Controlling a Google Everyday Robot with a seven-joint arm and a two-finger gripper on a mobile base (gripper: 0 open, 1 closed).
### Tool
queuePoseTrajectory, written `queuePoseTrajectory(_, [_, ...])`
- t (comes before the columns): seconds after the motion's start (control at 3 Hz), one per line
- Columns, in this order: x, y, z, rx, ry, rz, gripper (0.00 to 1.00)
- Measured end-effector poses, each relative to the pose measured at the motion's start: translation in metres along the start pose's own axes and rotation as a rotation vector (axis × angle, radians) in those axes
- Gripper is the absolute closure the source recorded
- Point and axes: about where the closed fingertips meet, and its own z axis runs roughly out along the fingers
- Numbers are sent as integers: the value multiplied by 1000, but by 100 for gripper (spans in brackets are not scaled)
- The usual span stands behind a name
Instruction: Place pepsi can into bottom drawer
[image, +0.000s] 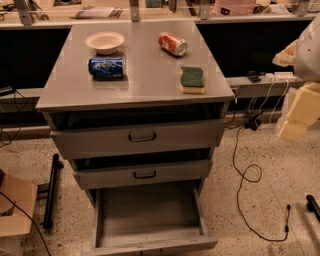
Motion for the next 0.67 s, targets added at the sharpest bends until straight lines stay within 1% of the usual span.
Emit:
queuePoseTrajectory(0.33, [0, 0, 0, 2, -1, -1, 0])
queuePoseTrajectory(0.67, [-28, -11, 26, -35, -49, -79, 0])
